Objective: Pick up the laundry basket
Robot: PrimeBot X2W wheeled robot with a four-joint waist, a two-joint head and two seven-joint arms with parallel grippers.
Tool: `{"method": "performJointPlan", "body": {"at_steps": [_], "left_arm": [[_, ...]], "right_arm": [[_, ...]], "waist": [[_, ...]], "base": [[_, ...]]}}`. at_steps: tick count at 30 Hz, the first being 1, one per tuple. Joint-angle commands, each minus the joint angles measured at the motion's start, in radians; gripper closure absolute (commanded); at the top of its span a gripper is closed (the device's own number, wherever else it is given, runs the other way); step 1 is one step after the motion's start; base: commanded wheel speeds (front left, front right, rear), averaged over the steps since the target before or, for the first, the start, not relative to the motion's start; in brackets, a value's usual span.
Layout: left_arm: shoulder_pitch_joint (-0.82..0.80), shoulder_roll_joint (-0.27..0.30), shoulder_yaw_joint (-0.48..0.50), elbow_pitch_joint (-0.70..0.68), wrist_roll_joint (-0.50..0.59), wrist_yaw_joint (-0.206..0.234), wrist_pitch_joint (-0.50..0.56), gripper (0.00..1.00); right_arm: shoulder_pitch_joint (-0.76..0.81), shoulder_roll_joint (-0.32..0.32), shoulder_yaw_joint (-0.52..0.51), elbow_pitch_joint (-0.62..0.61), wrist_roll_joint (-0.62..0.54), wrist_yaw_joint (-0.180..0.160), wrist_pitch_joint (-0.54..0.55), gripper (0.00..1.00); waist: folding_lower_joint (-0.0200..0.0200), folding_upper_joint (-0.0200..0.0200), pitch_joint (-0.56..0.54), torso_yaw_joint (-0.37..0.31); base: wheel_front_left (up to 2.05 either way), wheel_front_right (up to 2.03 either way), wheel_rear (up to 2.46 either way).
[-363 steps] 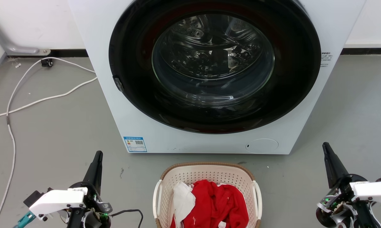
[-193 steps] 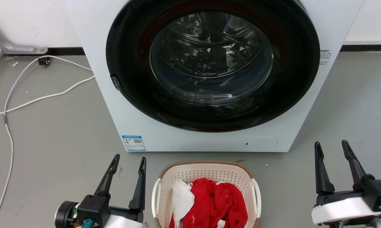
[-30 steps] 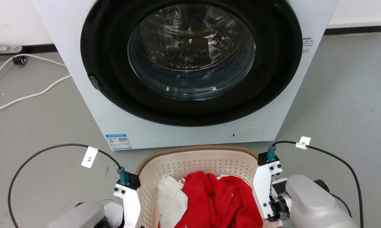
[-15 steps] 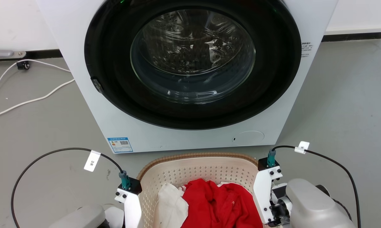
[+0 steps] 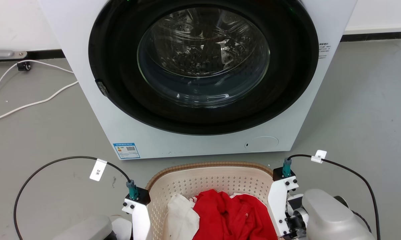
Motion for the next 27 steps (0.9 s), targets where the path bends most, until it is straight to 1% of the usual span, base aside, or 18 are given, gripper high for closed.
{"method": "performJointPlan", "body": {"at_steps": [1,10,27], "left_arm": [[-0.006,-0.009,-0.001,-0.011,0.008,-0.014,0.0,1.0],[-0.011,-0.009,-0.001,-0.012,0.006,-0.014,0.008,1.0],[0.004,-0.026,-0.001,-0.001,-0.001,-0.014,0.021,1.0]], "right_arm": [[-0.006,0.0,0.016,0.0,-0.005,0.013,0.001,1.0],[-0.018,0.001,0.027,0.006,0.005,0.013,-0.004,1.0],[-0.036,0.001,0.049,0.024,0.015,0.013,0.007,1.0]], "waist": [[0.0,0.0,0.001,0.0],[0.0,0.0,0.005,0.003],[0.0,0.0,-0.008,0.007]], "base": [[0.0,0.0,0.0],[0.0,0.0,0.0],[0.0,0.0,0.0]]}}
